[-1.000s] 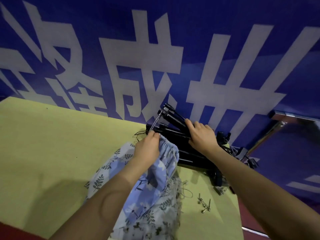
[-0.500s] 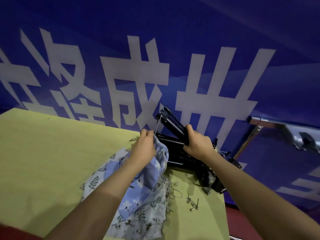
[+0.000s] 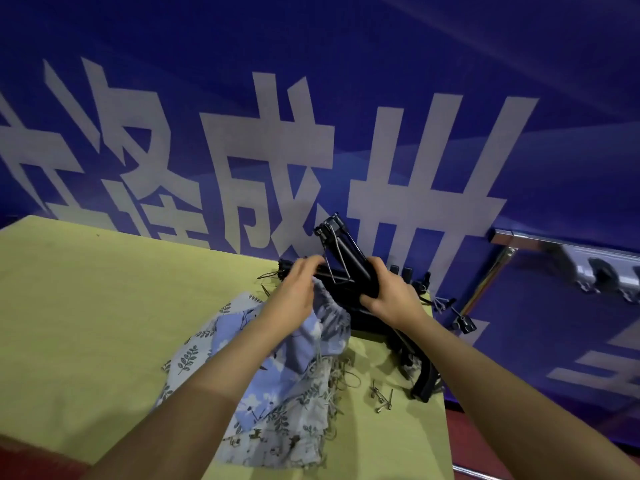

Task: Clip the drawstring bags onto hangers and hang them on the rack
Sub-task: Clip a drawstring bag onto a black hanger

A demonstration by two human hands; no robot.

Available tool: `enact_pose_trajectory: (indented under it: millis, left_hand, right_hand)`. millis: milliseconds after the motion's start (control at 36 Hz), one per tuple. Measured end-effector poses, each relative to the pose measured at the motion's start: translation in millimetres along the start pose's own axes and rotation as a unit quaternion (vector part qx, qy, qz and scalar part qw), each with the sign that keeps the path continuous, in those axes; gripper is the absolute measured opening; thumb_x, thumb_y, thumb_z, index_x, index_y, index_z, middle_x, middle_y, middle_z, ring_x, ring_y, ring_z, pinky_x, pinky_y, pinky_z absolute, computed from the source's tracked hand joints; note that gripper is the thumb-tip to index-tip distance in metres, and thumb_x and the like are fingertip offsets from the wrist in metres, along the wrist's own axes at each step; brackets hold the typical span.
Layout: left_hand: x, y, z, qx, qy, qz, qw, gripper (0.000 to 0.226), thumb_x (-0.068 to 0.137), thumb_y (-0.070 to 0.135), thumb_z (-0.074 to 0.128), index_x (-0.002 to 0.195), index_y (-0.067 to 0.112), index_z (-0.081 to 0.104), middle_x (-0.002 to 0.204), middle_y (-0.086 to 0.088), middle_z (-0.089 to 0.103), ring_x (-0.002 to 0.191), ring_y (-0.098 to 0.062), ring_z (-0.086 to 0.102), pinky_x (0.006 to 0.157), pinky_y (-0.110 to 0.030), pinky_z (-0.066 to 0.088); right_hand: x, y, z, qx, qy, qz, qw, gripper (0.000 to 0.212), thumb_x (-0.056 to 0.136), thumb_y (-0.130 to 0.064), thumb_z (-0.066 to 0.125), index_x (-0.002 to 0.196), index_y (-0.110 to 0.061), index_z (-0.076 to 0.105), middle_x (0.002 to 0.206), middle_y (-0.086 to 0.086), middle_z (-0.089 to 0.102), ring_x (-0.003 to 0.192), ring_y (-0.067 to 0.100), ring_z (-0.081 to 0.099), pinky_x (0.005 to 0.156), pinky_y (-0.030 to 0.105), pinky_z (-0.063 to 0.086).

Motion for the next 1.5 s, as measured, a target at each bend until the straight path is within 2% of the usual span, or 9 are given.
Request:
enact_pose_trajectory:
  millis: [194, 361, 500, 694, 944, 1056, 1167, 1333, 1500]
  left_hand:
    - [3, -10, -17, 0.019, 0.046, -0.164, 0.985, 0.014, 0.095, 0.004, 0.045, 0.090, -0.001, 0.057, 0.094, -0.019, 0.054, 0.085, -0.033, 0.051, 0.067, -0.029, 0.032]
    - [0, -12, -21, -0.203, 0.118, -0.247, 0.940, 0.012, 0.096, 0.012, 0.050, 0.087, 0.008, 0.056, 0.085, -0.007, 0.056, 0.079, -0.024, 0.050, 0.068, -0.028, 0.035]
    - [-3, -13, -23, -0.273, 0.144, -0.237, 0.921, 0.012, 0.094, 0.014, 0.051, 0.084, 0.009, 0.054, 0.080, -0.008, 0.056, 0.078, -0.025, 0.050, 0.069, -0.029, 0.039]
    - [-14, -5, -27, -0.195, 0.120, -0.166, 0.959, 0.009, 0.098, 0.011, 0.044, 0.105, 0.008, 0.049, 0.093, -0.006, 0.053, 0.078, -0.022, 0.048, 0.056, -0.026, 0.034]
    - [-17, 7, -17, -0.121, 0.003, -0.094, 0.988, 0.037, 0.095, -0.001, 0.038, 0.127, 0.007, 0.054, 0.129, -0.011, 0.049, 0.122, -0.025, 0.045, 0.100, -0.022, 0.033]
    - [-20, 0, -4, 0.065, -0.097, -0.049, 0.992, 0.054, 0.091, 0.030, 0.051, 0.141, 0.018, 0.036, 0.132, -0.005, 0.034, 0.122, -0.023, 0.028, 0.104, -0.032, 0.027]
    - [-20, 3, -2, 0.245, -0.097, 0.013, 0.965, 0.058, 0.087, 0.049, 0.053, 0.135, 0.021, 0.036, 0.128, -0.006, 0.033, 0.116, -0.028, 0.031, 0.096, -0.037, 0.029]
    - [-13, 2, 2, 0.304, -0.052, 0.013, 0.951, 0.049, 0.089, 0.046, 0.053, 0.124, 0.014, 0.040, 0.125, -0.005, 0.042, 0.115, -0.027, 0.036, 0.093, -0.034, 0.031]
    - [-8, -7, 2, 0.288, -0.011, -0.033, 0.957, 0.047, 0.089, 0.049, 0.050, 0.119, 0.014, 0.044, 0.120, -0.004, 0.045, 0.109, -0.026, 0.040, 0.085, -0.032, 0.032]
  right_hand:
    - [-14, 5, -4, 0.009, -0.030, -0.042, 0.999, 0.058, 0.078, -0.025, 0.067, 0.129, -0.025, 0.038, 0.106, 0.002, 0.067, 0.085, 0.026, 0.065, 0.068, 0.034, 0.053]
    - [-22, 5, 5, -0.051, -0.097, -0.090, 0.990, 0.068, 0.079, -0.030, 0.066, 0.140, -0.027, 0.035, 0.112, 0.004, 0.066, 0.092, 0.025, 0.062, 0.071, 0.030, 0.046]
    - [-23, 6, 13, -0.112, -0.120, -0.116, 0.980, 0.071, 0.081, -0.033, 0.062, 0.144, -0.027, 0.031, 0.131, 0.000, 0.058, 0.108, 0.025, 0.059, 0.079, 0.031, 0.048]
    - [-17, 5, 21, -0.203, -0.124, -0.132, 0.962, 0.072, 0.084, -0.037, 0.057, 0.148, -0.027, 0.025, 0.129, 0.002, 0.056, 0.105, 0.026, 0.060, 0.074, 0.033, 0.051]
    - [-7, -18, 32, -0.303, -0.116, -0.203, 0.924, 0.067, 0.087, -0.031, 0.054, 0.146, -0.017, 0.024, 0.120, 0.007, 0.053, 0.086, 0.029, 0.062, 0.058, 0.033, 0.040]
    - [-1, -24, 33, -0.310, -0.090, -0.221, 0.920, 0.062, 0.088, -0.032, 0.056, 0.141, -0.012, 0.031, 0.115, 0.006, 0.056, 0.083, 0.027, 0.062, 0.054, 0.033, 0.034]
    - [-1, -30, 30, -0.343, -0.081, -0.272, 0.895, 0.059, 0.073, -0.033, 0.071, 0.124, -0.009, 0.053, 0.094, 0.004, 0.064, 0.072, 0.022, 0.065, 0.048, 0.027, 0.029]
    - [4, -37, 26, -0.347, 0.001, -0.272, 0.898, 0.032, 0.072, -0.021, 0.065, 0.102, -0.013, 0.058, 0.086, 0.002, 0.062, 0.077, 0.024, 0.061, 0.069, 0.035, 0.032]
    - [-3, -27, 24, -0.250, 0.173, -0.297, 0.905, 0.043, 0.077, -0.036, 0.065, 0.110, -0.013, 0.052, 0.104, 0.004, 0.060, 0.091, 0.022, 0.051, 0.082, 0.032, 0.030]
Point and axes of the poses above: each hand's wrist, its own x-axis towards the middle knuckle, its own z-axis out of the palm, y = z × x, the point moved 2 cm from there along x, towards the middle knuckle
